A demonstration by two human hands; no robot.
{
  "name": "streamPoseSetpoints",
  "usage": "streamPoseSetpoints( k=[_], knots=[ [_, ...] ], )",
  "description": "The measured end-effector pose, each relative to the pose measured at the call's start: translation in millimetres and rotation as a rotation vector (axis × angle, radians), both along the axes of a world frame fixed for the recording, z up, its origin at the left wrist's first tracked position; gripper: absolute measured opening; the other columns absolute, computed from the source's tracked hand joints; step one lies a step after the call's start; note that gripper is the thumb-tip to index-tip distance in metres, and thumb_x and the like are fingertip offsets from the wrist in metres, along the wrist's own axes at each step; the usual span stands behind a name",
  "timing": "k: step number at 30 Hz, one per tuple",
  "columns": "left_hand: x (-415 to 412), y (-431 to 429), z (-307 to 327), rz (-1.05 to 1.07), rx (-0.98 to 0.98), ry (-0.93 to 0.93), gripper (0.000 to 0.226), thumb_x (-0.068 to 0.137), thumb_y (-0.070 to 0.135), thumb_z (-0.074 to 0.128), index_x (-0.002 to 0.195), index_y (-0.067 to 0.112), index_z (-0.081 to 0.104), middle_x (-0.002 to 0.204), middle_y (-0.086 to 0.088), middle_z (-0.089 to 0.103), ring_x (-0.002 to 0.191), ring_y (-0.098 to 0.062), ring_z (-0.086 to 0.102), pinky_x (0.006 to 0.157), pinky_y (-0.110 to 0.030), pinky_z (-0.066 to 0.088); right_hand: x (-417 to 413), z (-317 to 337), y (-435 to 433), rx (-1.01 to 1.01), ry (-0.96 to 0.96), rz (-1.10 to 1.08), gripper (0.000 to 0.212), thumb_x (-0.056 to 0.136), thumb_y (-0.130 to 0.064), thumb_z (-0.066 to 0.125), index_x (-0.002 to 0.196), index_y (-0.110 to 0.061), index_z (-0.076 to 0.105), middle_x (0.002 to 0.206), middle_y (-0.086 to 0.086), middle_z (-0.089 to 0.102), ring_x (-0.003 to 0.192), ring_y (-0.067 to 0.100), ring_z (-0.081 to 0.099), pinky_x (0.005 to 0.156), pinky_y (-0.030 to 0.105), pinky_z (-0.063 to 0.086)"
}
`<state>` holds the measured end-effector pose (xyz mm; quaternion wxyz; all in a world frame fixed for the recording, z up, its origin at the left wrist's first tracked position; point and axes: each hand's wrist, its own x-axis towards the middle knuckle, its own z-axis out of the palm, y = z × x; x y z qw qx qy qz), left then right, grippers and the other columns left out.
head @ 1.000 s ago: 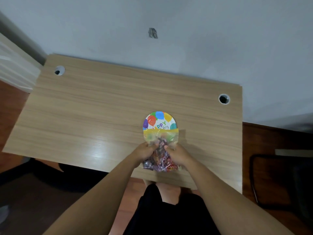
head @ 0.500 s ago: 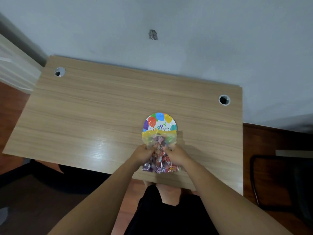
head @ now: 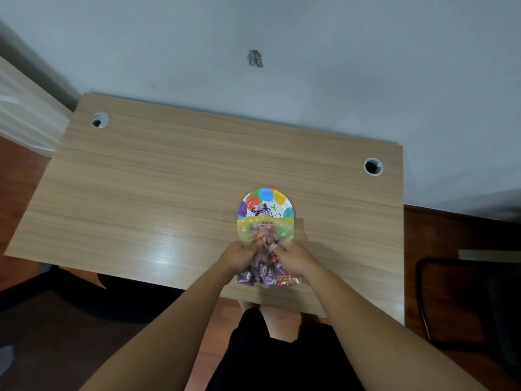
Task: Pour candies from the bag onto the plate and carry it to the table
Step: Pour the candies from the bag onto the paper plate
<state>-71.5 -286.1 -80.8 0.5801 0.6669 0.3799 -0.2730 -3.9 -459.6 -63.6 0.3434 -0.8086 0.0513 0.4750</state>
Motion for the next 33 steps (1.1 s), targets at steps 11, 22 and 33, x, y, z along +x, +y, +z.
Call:
streamPoseSetpoints(
  k=[11,22,33],
  knots=[
    [0.2,2.0,-1.1,-0.038,0.010,-0.018,0.045,0.097,0.050,0.072,0.100,0.006,0.084,0.098,-0.012,0.086,0.092,-0.028,0.083,0.091,-0.041,0.065,0.8,7.1,-1.6,-0.003,-0.007,-0.007,0.033,0.108,-0.039,0.054,0.100,-0.012,0.072,0.098,0.014,0.075,0.092,0.029,0.069,0.079,0.033,0.047],
    [1.5,5.1,-2.5,-0.044,0.006,-0.011,0.051,0.091,0.055,0.072,0.093,0.005,0.082,0.098,-0.021,0.084,0.093,-0.043,0.080,0.091,-0.052,0.064,4.7,13.2,-0.7,0.013,0.001,-0.031,0.034,0.104,-0.043,0.060,0.124,-0.019,0.074,0.117,0.012,0.079,0.105,0.033,0.078,0.101,0.052,0.060],
    [1.8,0.3,1.5,-0.049,-0.011,-0.042,0.041,0.101,0.040,0.070,0.066,0.017,0.071,0.071,-0.005,0.072,0.069,-0.022,0.064,0.073,-0.033,0.049,8.7,14.5,-5.5,-0.048,-0.038,0.018,0.037,0.108,-0.031,0.058,0.073,-0.020,0.061,0.072,-0.004,0.059,0.063,0.010,0.056,0.063,0.026,0.044]
  ],
)
